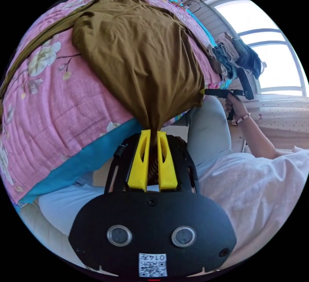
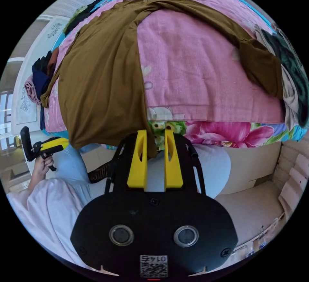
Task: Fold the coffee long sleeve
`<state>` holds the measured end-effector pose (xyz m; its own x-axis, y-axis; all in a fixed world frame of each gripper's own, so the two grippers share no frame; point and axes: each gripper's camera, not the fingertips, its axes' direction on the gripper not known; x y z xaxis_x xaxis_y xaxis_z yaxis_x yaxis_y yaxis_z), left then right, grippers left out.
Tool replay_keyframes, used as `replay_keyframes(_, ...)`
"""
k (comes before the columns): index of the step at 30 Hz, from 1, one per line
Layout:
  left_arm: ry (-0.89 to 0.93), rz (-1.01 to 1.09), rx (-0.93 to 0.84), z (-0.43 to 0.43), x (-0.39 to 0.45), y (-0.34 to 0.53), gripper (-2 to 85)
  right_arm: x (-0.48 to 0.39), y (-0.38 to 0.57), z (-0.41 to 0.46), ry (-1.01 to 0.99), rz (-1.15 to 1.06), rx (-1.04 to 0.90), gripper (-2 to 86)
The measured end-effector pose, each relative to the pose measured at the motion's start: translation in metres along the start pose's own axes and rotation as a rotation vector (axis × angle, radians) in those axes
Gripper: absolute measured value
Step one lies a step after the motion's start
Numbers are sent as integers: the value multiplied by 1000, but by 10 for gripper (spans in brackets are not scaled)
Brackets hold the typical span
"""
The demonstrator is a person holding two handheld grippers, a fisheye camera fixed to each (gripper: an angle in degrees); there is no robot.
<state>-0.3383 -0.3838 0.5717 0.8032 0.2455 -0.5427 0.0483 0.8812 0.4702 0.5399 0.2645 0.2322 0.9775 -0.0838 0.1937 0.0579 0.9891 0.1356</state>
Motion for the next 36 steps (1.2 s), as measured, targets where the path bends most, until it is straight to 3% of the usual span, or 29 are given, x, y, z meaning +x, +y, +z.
replay_keyframes(5,-88,8,56,-20,-4,9,51,28,17,-22,-110,-3,99,5)
replay_keyframes(10,-98,12,73,-11,-2,-3,62,60,35,-42,-96,159,263,0)
replay_keyframes(14,-153,29,89,3,6,-14,73,68,34,-33,-102,186,235,-1)
replay_keyframes(18,-64,9,77,17,8,-29,29,68,32,-26,-76,173,204,-1)
replay_keyframes(21,-97,0,43,3,15,-26,-4,73,33,-30,-84,169,214,-1)
replay_keyframes(29,91,162,248,-77,49,12,-9,83,33,-24,-76,166,197,0)
replay_keyframes(33,-182,92,184,-63,45,14,-3,88,33,-22,-79,174,195,0)
replay_keyframes(36,-237,29,156,-45,30,10,25,89,33,-21,-72,171,192,0)
